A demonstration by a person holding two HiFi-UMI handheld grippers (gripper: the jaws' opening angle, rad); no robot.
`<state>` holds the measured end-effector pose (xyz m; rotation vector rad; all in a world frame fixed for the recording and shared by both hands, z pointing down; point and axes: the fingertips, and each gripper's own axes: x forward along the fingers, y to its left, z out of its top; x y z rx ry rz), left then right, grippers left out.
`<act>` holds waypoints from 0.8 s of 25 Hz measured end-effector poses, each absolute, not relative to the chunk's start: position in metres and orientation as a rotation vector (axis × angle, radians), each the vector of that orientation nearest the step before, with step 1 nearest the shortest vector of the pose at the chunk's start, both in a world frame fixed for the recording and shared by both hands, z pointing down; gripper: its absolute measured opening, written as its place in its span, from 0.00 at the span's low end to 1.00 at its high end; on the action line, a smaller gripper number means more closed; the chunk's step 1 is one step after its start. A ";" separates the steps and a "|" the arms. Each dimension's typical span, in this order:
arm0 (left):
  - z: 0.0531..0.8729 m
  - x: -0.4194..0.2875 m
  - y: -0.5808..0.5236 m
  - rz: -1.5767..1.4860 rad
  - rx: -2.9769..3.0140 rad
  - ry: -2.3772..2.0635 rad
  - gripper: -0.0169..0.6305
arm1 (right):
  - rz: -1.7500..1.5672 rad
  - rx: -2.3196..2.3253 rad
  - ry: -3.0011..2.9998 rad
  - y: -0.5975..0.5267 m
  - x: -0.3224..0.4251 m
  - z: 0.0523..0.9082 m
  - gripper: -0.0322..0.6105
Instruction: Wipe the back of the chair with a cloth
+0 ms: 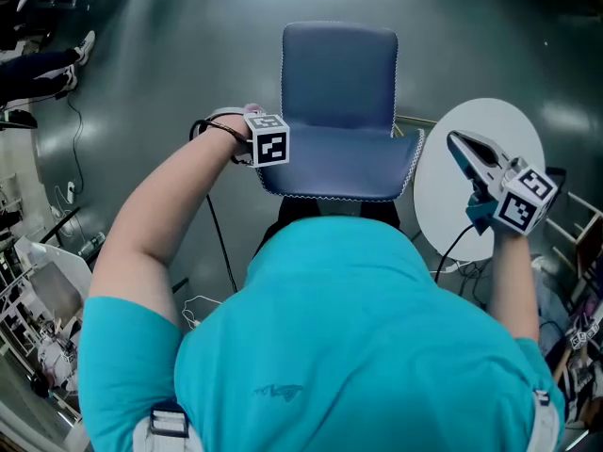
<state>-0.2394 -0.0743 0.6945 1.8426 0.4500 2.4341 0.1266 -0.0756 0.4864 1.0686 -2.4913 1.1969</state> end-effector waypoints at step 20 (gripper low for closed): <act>0.703 -0.230 -0.068 2.448 1.569 0.412 0.12 | 1.269 1.182 -2.470 -0.021 0.190 0.499 0.05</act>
